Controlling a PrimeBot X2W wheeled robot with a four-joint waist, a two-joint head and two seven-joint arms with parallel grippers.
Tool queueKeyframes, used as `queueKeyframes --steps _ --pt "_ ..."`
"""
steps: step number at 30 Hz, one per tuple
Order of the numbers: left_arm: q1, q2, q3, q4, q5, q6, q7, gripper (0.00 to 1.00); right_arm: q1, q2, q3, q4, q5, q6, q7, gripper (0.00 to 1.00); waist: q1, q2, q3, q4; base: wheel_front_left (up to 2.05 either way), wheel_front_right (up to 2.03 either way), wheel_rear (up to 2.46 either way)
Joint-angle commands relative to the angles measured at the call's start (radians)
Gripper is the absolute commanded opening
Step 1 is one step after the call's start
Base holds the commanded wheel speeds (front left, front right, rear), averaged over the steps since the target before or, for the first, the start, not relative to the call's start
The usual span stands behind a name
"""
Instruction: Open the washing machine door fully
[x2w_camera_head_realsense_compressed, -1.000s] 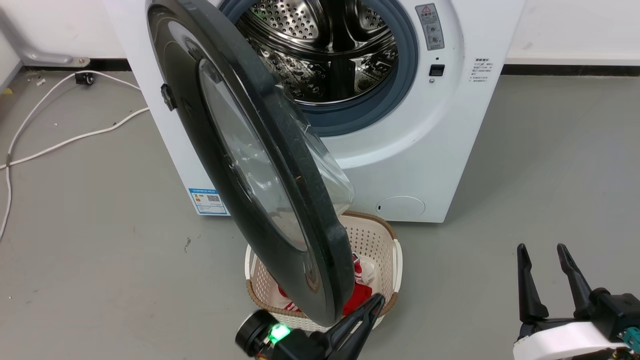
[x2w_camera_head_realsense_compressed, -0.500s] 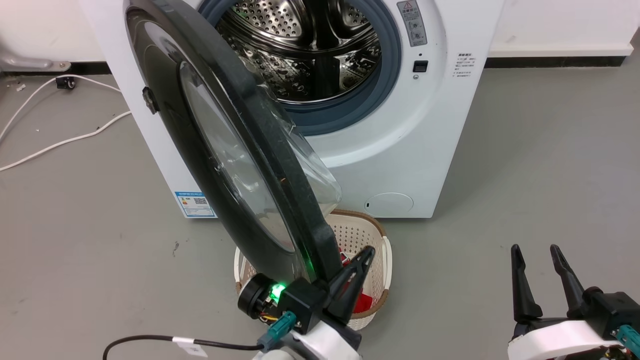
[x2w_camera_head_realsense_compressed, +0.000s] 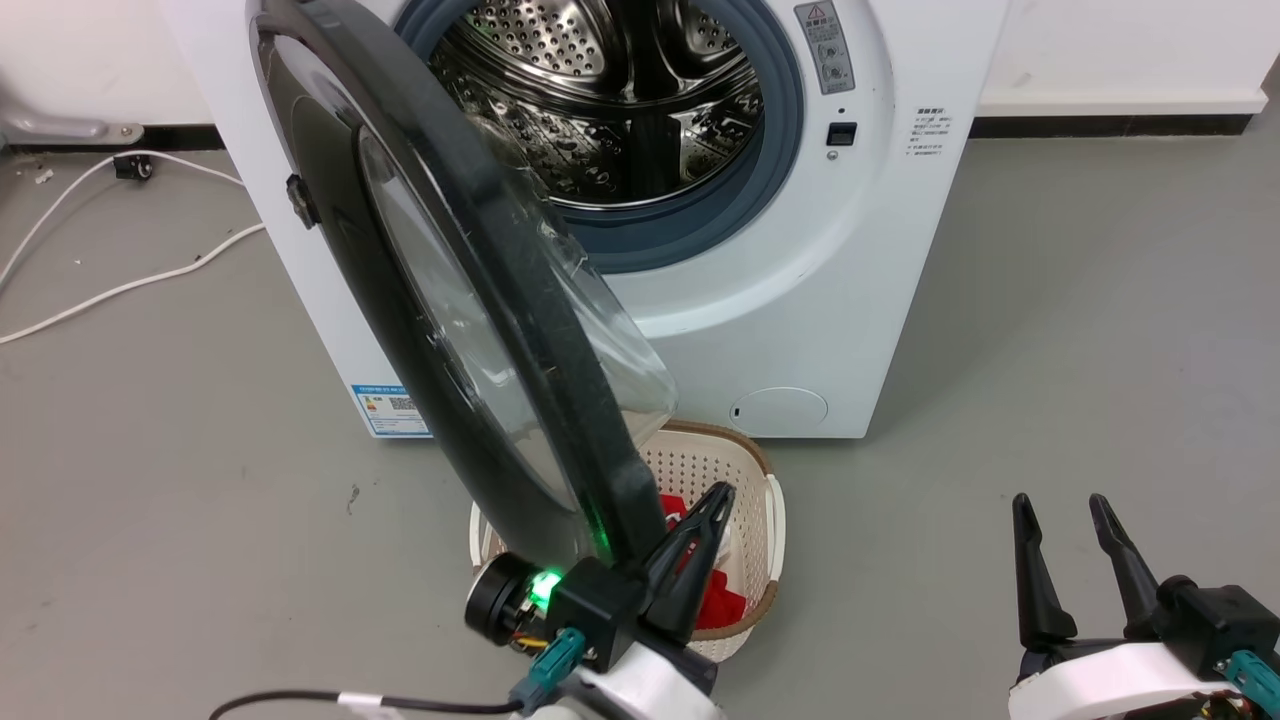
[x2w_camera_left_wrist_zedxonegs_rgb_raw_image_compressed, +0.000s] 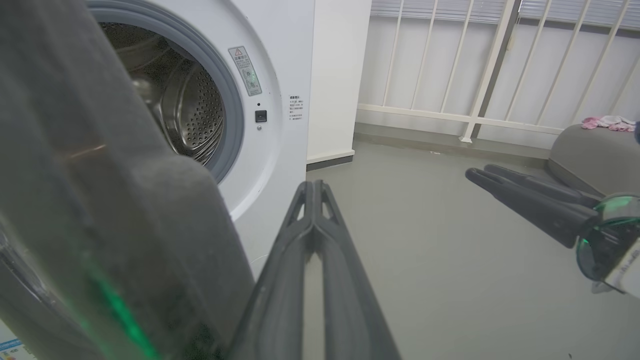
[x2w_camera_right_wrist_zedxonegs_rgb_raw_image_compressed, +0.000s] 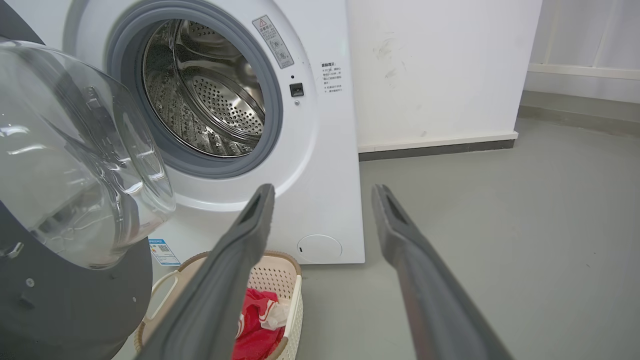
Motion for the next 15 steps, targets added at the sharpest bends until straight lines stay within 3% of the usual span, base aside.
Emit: queueKeyframes --steps 1,15 --pt "0.008 0.024 0.029 -0.001 0.006 0.018 -0.002 0.0 -0.003 0.002 0.001 0.002 0.007 0.0 -0.001 1.0 -0.0001 0.0 -0.002 0.0 0.0 0.0 0.0" --pt "0.206 0.061 0.089 -0.167 0.054 0.106 -0.001 0.0 0.004 0.002 0.009 0.035 0.037 0.0 0.0 1.0 -0.0001 0.0 -0.005 0.017 0.0 0.0 0.0"
